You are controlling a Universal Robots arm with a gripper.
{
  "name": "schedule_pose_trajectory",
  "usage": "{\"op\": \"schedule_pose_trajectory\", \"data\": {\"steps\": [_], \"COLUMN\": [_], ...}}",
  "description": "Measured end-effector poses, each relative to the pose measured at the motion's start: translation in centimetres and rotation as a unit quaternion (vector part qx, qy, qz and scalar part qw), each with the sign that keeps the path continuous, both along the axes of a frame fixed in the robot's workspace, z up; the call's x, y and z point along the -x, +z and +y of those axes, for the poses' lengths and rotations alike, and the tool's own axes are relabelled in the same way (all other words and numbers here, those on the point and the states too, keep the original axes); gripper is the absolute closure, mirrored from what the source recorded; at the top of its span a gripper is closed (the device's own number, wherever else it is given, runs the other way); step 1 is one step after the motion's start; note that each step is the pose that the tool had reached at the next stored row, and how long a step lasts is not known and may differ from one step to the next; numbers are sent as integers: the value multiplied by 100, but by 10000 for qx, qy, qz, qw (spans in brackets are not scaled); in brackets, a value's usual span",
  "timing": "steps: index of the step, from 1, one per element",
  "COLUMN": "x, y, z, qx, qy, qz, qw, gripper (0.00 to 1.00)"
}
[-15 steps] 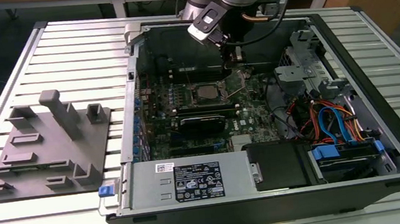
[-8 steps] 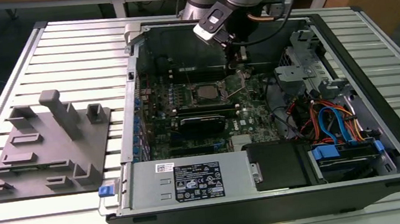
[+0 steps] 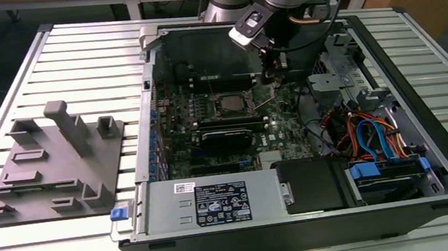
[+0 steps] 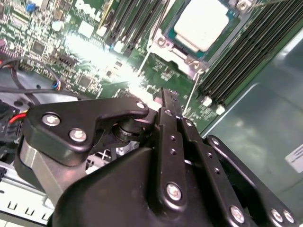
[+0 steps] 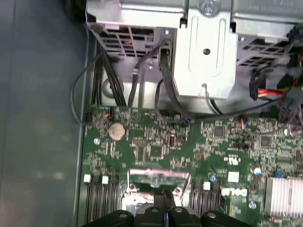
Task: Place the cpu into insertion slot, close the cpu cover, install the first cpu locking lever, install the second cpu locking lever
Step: 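Close the cpu cover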
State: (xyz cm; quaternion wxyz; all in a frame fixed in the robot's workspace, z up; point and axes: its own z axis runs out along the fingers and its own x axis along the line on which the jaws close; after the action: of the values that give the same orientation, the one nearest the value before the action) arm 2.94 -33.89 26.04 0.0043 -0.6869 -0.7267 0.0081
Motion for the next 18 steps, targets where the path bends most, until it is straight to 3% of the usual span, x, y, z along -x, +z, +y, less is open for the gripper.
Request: {"op": "schedule_pose_trajectory", "data": {"steps": [18], "x": [-308], "y": [-90], "z": [14], "qx": [0], "qy": [-148], "qz": [0], "qw": [9999], "gripper": [90]}}
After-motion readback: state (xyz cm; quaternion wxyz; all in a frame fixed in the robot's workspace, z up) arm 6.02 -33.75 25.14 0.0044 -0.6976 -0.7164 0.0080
